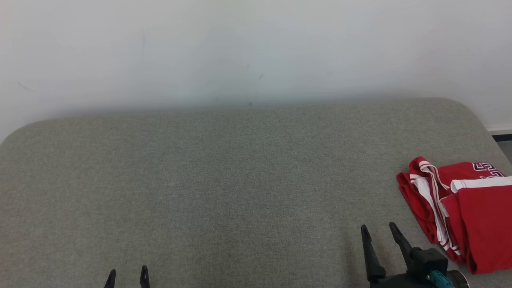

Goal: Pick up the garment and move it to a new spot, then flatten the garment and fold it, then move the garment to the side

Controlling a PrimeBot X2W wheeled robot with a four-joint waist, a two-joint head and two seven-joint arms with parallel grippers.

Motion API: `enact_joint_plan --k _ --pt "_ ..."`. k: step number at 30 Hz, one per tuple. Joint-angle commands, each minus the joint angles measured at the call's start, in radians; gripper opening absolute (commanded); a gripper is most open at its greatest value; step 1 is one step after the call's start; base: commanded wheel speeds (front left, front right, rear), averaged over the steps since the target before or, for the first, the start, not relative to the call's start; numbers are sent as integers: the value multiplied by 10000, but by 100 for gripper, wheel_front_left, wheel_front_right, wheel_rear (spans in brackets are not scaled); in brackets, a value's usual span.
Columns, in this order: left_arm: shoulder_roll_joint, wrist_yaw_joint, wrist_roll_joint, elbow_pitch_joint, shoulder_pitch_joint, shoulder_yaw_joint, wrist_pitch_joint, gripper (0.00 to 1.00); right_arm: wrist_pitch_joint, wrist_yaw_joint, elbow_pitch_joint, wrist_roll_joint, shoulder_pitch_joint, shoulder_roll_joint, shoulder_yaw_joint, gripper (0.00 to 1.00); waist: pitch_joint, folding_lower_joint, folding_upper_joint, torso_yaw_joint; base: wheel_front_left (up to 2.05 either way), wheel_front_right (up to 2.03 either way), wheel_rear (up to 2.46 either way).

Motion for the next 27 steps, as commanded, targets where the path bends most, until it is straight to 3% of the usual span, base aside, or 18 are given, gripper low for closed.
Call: enact_joint_plan --k 1,18,19,23,27 --pt "-4 10 3 -30 -18 -5 -31 100 8 -32 -60 31 -21 14 19 100 3 0 0 1 0 0 0" --pt "-4 -181 -262 128 -39 -65 -31 100 6 -30 181 -281 -88 14 214 100 84 0 0 -107 0 0 0" --pt "0 -181 -243 127 -6 -53 0 0 2 0 175 -243 -37 0 207 0 84 0 0 -107 0 0 0" --pt "-40 -180 -259 464 48 -46 42 0 10 2 504 -230 153 15 211 0 87 0 0 -105 0 0 0" --pt "-38 -205 -1037 507 -152 92 330 0 324 1 496 605 8 15 19 0 90 0 0 -77 0 0 0"
